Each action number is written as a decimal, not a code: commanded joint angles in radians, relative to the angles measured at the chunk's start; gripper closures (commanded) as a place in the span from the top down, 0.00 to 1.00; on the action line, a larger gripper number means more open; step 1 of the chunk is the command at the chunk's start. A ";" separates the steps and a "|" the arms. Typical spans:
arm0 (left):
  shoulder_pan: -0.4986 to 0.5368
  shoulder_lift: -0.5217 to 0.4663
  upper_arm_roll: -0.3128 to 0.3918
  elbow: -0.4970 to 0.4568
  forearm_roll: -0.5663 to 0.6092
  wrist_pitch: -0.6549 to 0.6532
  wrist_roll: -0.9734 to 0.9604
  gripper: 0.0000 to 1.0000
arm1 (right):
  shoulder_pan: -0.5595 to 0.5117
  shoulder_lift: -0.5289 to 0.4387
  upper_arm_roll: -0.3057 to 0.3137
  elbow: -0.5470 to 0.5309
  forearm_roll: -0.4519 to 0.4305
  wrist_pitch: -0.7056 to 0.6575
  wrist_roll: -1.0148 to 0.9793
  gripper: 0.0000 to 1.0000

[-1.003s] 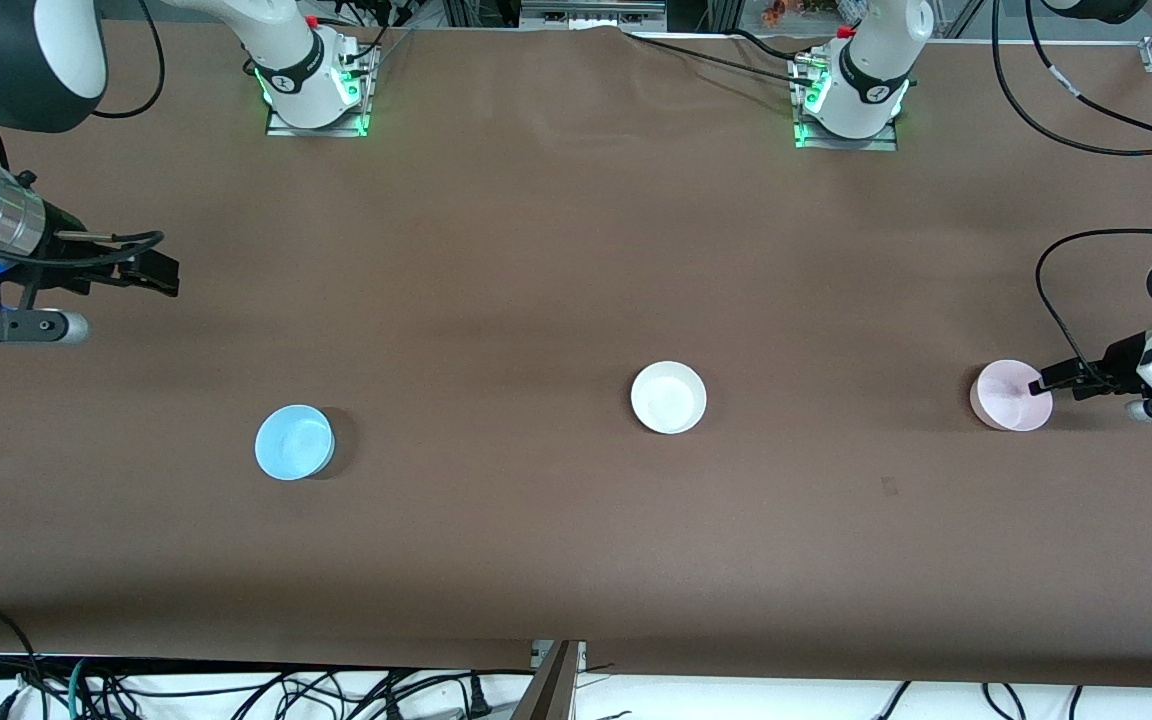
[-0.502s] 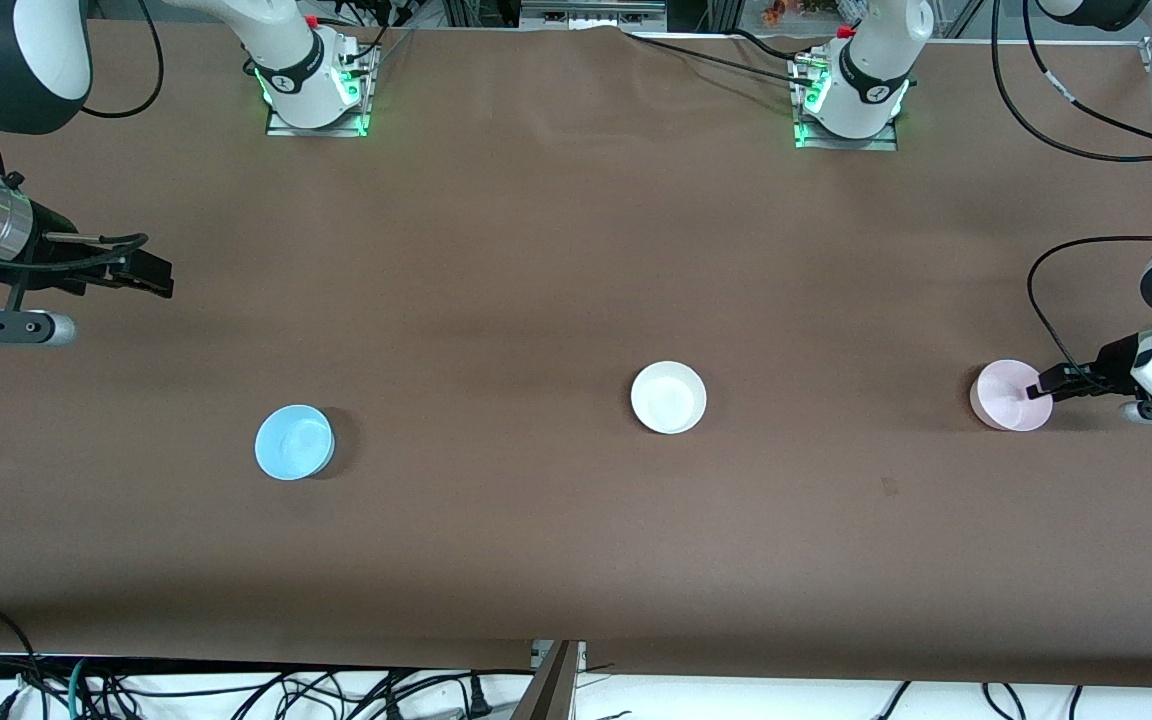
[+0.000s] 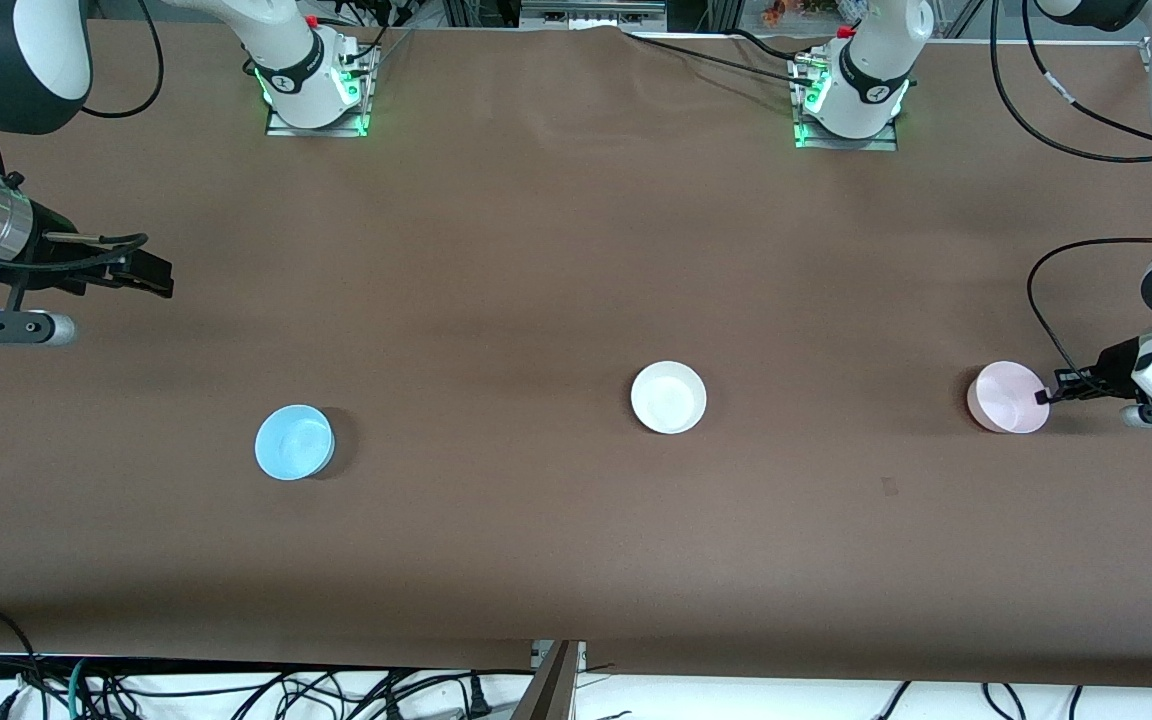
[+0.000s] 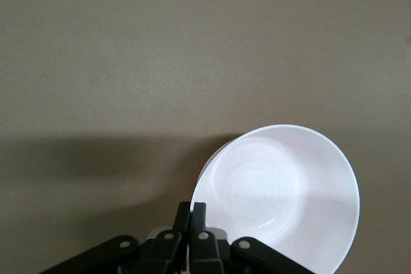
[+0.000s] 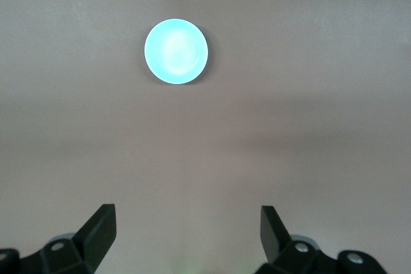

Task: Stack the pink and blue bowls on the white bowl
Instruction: 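Lower the left gripper and grasp the pink bowl's rim, then carry the pink bowl with the left gripper over the white bowl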

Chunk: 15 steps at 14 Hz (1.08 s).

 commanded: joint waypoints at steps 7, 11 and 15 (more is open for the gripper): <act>-0.288 -0.103 -0.022 0.051 -0.013 -0.118 -0.379 0.00 | -0.003 -0.012 0.003 -0.008 0.013 -0.002 -0.002 0.99; -0.385 -0.106 -0.114 0.053 -0.003 -0.114 -0.616 0.00 | -0.003 -0.012 0.003 -0.008 0.013 -0.003 -0.002 0.99; -0.521 -0.101 -0.146 0.056 0.068 -0.042 -0.851 0.00 | -0.003 -0.012 0.003 -0.008 0.013 -0.005 -0.002 0.99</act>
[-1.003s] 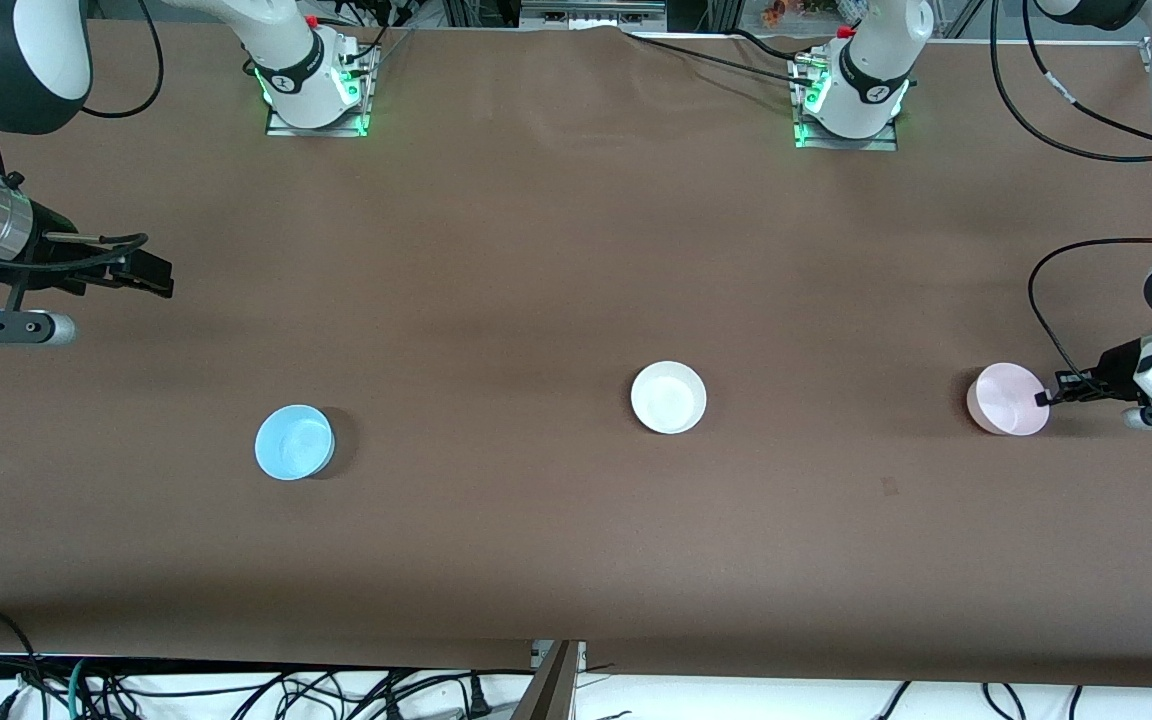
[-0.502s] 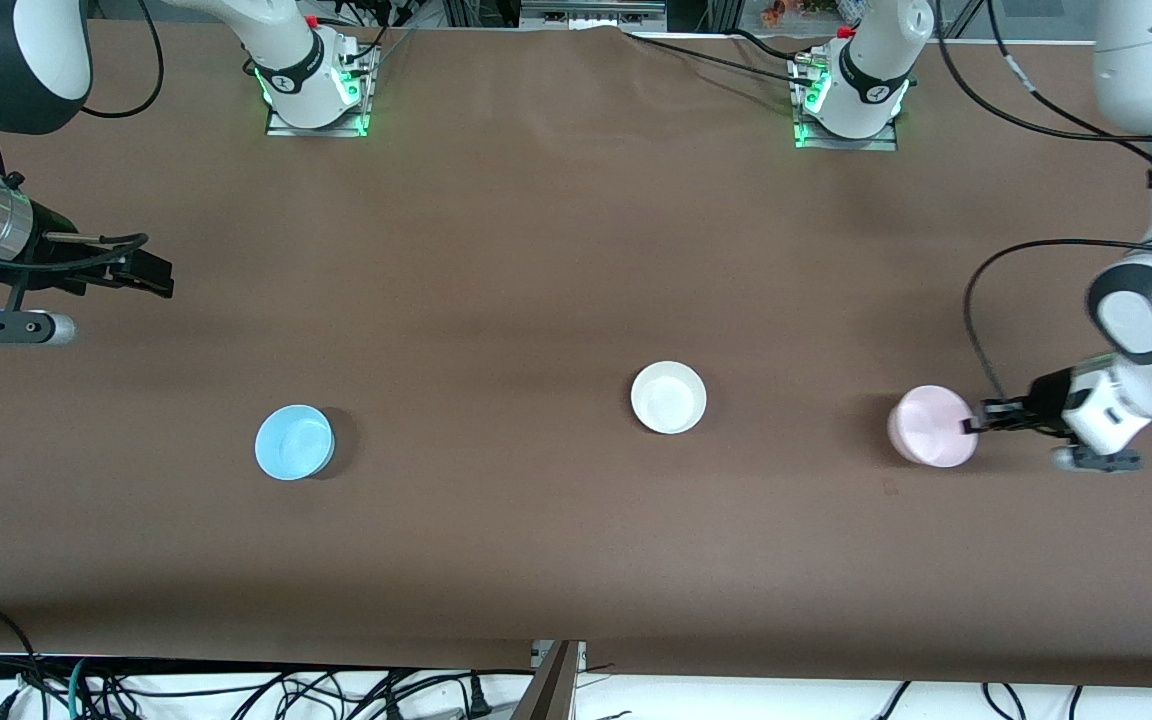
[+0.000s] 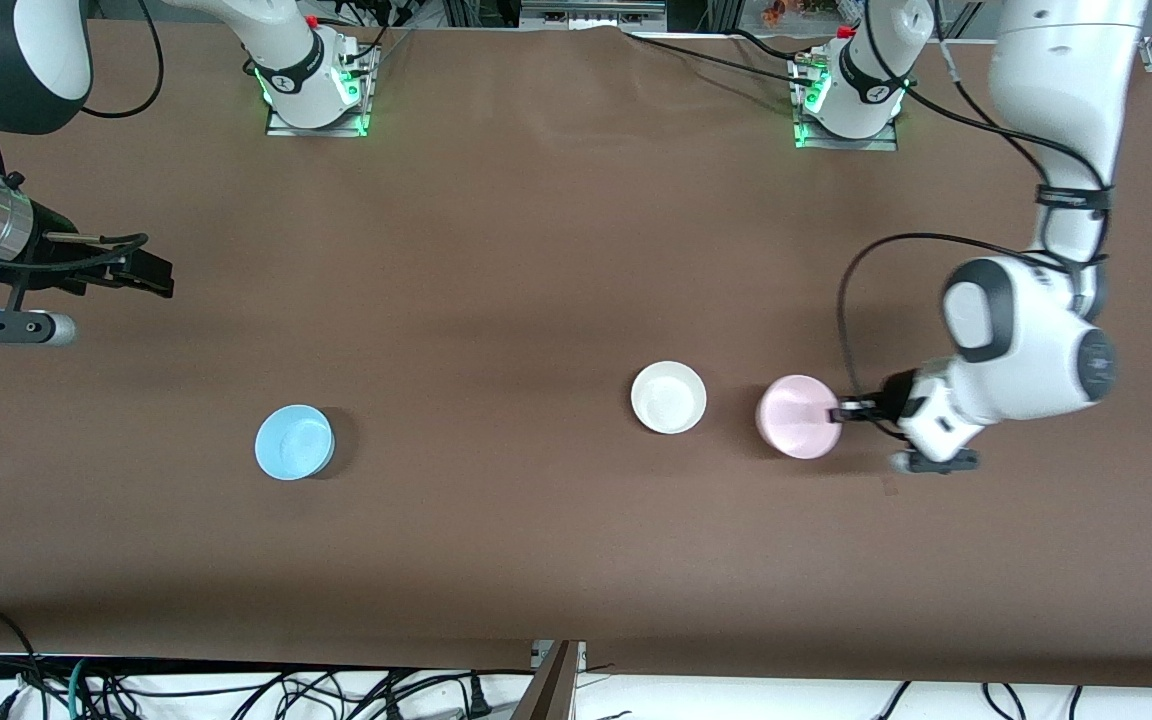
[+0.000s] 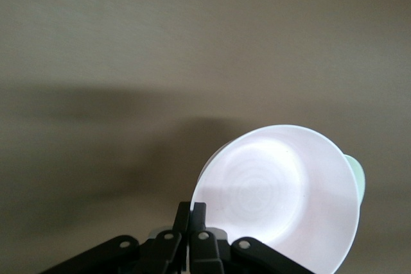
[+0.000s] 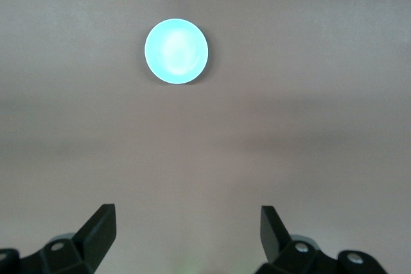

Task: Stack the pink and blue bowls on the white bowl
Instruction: 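Carry the pink bowl with the left gripper over the white bowl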

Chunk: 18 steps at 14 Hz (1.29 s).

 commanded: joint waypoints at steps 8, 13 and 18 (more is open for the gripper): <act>-0.183 0.017 -0.036 -0.019 0.098 0.127 -0.238 0.00 | -0.003 -0.012 0.003 -0.008 0.013 -0.006 -0.002 0.99; -0.191 0.025 -0.063 -0.026 0.145 0.146 -0.257 0.00 | -0.003 -0.012 0.003 -0.008 0.013 -0.006 -0.002 0.99; -0.197 0.048 -0.071 -0.025 0.154 0.181 -0.269 0.00 | -0.003 -0.012 0.003 -0.010 0.013 -0.008 -0.002 0.99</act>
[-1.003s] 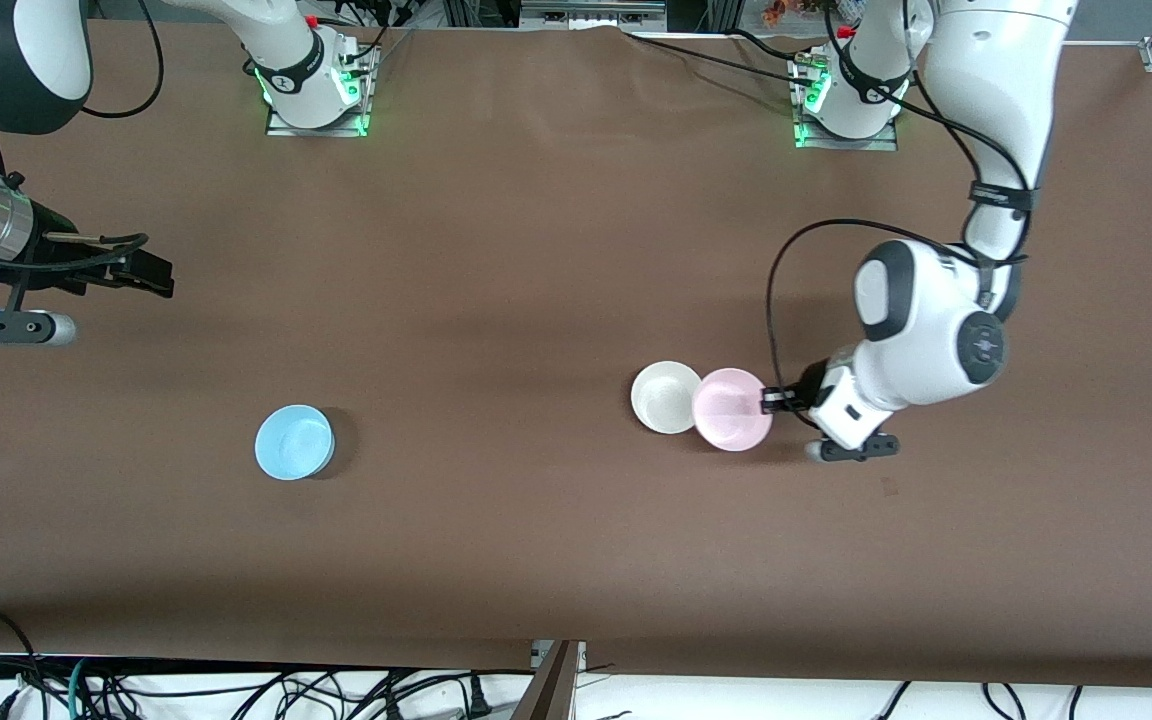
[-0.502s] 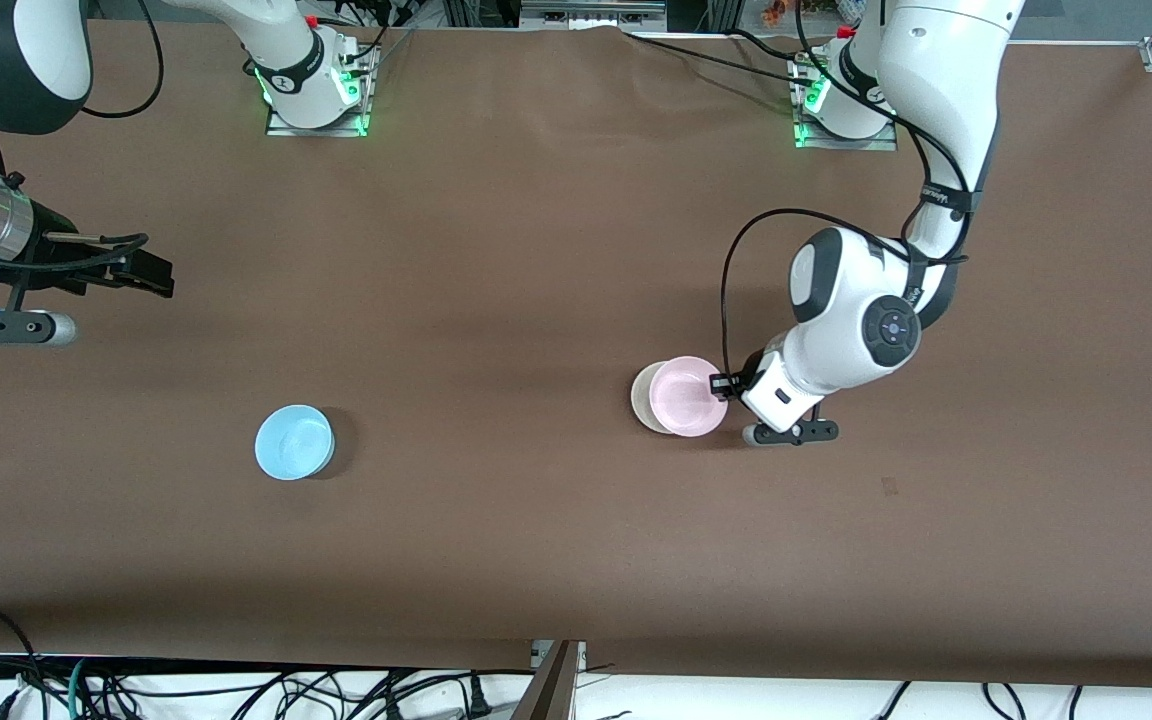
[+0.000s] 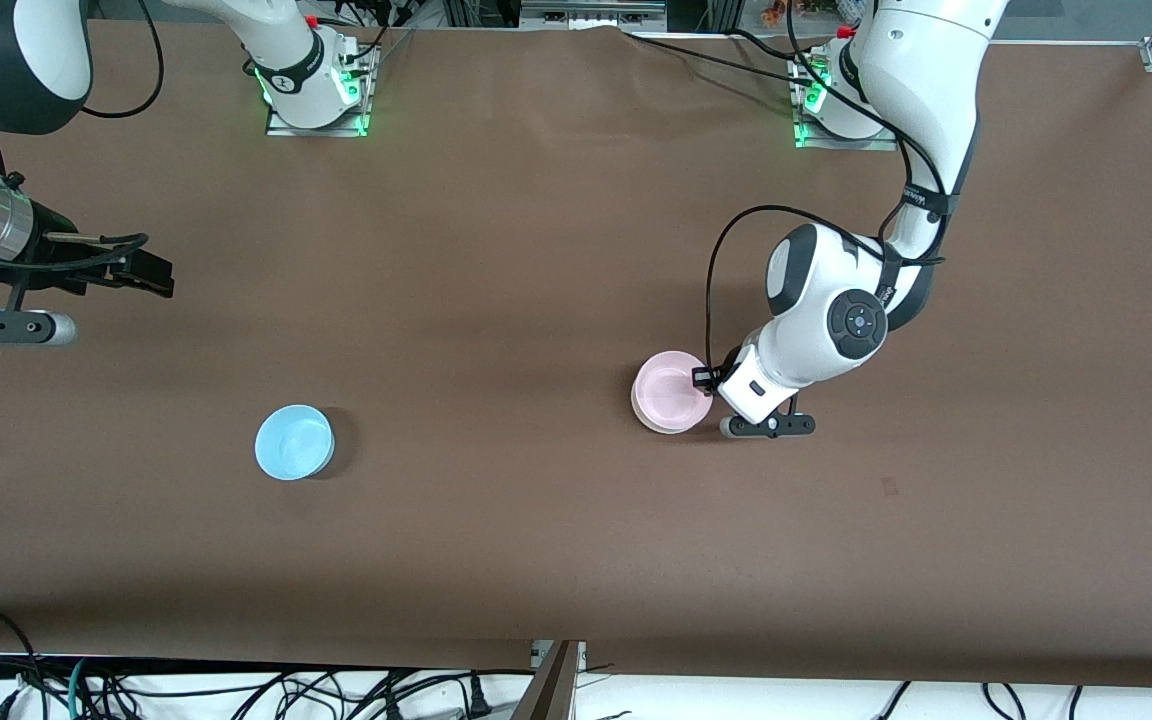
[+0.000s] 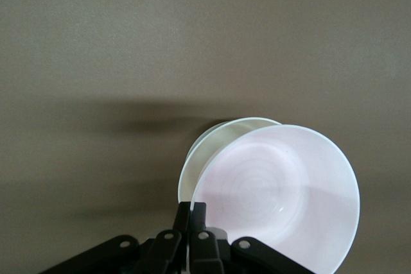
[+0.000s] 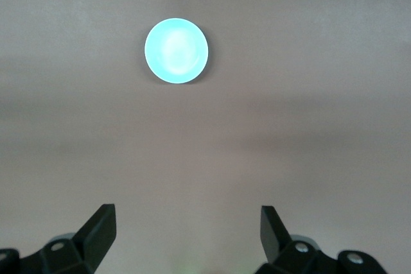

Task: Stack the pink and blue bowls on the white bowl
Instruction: 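Carry the pink bowl with the left gripper over the white bowl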

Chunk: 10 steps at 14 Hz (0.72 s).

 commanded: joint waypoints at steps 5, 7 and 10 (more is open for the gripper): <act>-0.006 0.018 0.000 -0.005 0.040 0.046 -0.018 0.00 | -0.003 -0.012 0.003 -0.010 0.013 -0.006 -0.002 0.99; -0.006 0.023 0.000 -0.004 0.047 0.048 -0.015 0.00 | -0.003 -0.012 0.003 -0.008 0.013 -0.006 -0.002 0.99; -0.006 0.035 0.000 -0.004 0.052 0.063 -0.015 0.00 | -0.003 -0.012 0.003 -0.008 0.013 -0.006 -0.002 0.99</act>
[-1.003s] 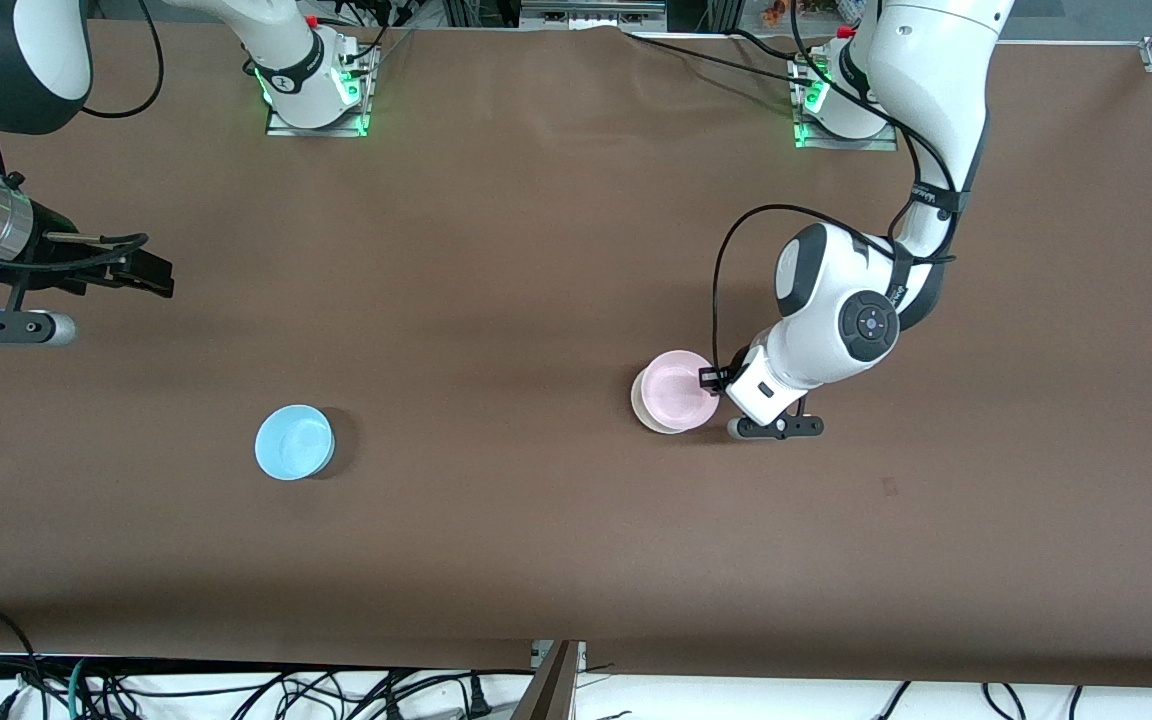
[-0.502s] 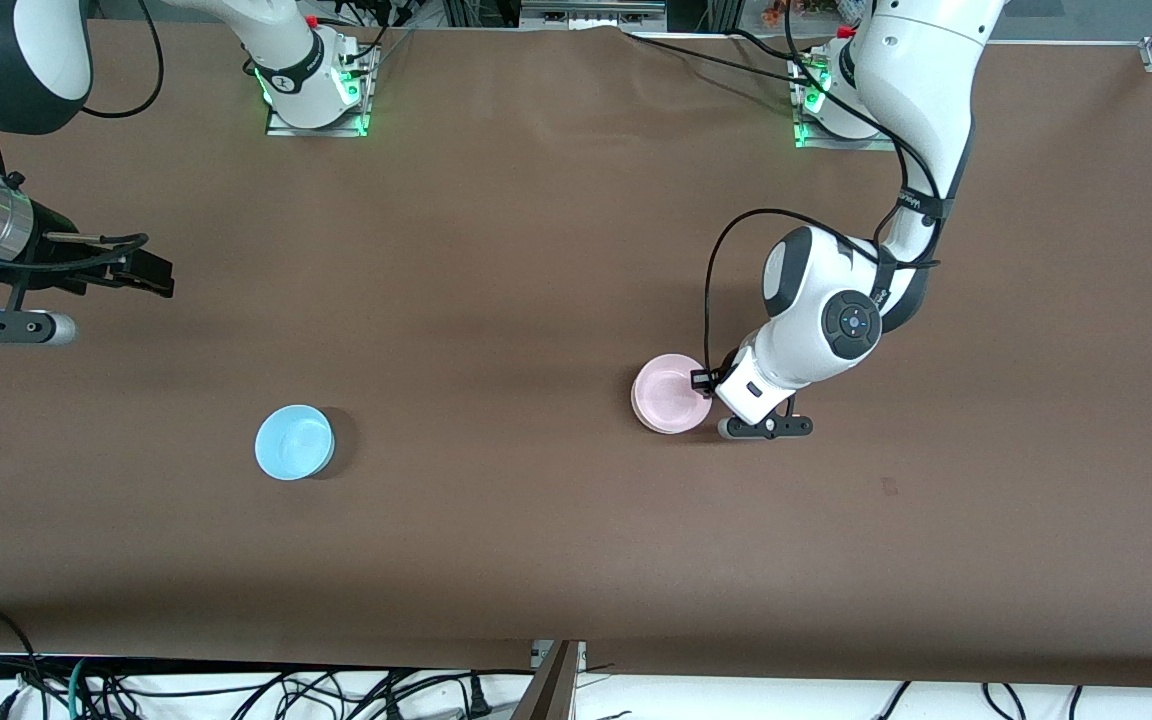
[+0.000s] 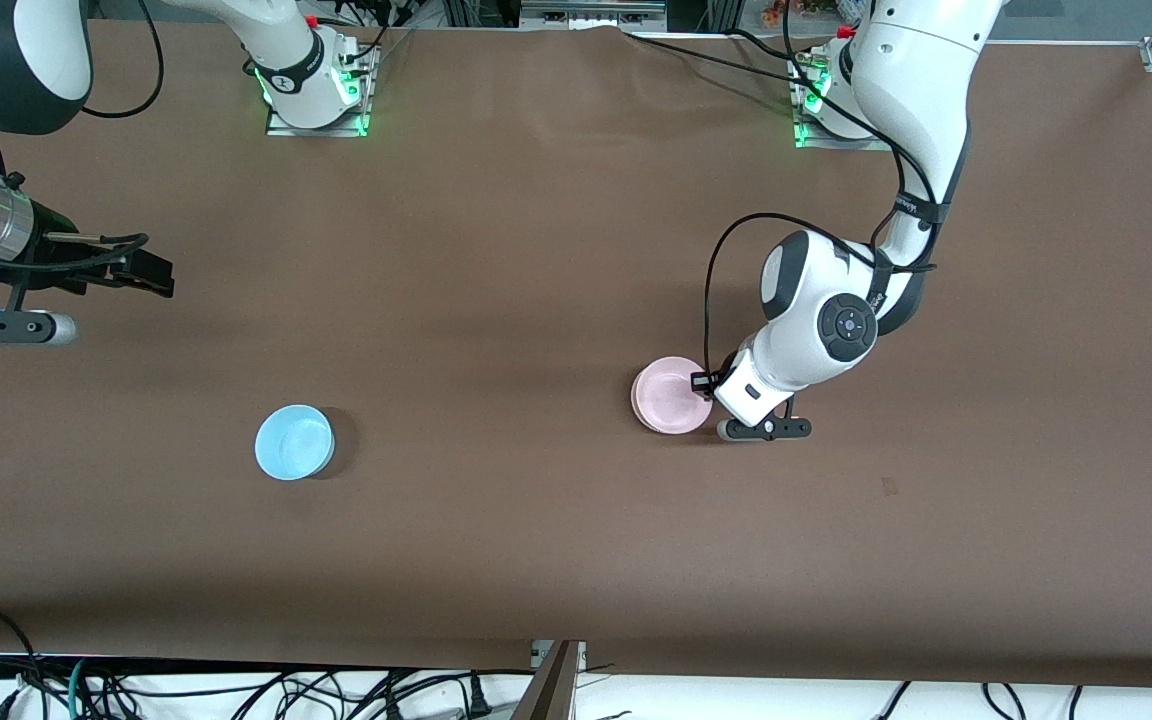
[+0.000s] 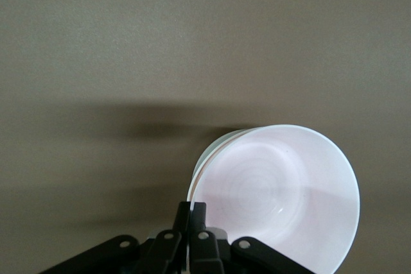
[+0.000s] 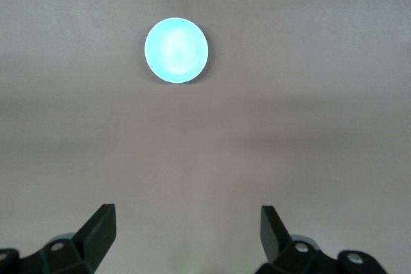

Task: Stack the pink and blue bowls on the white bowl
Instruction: 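Carry the pink bowl with the left gripper over the white bowl, then lower the pink bowl into the white bowl and open the left gripper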

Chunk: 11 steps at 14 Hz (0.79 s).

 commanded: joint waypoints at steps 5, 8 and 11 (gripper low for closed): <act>-0.006 0.018 -0.001 0.000 0.034 0.043 -0.015 0.00 | -0.003 -0.012 0.003 -0.008 0.013 -0.005 -0.002 0.99; -0.006 0.025 -0.001 0.003 0.034 0.047 -0.015 0.00 | -0.003 -0.012 0.003 -0.009 0.013 -0.005 -0.002 0.99; -0.006 0.033 -0.001 0.003 0.032 0.061 -0.018 0.32 | -0.003 -0.012 0.003 -0.009 0.013 -0.005 -0.002 0.99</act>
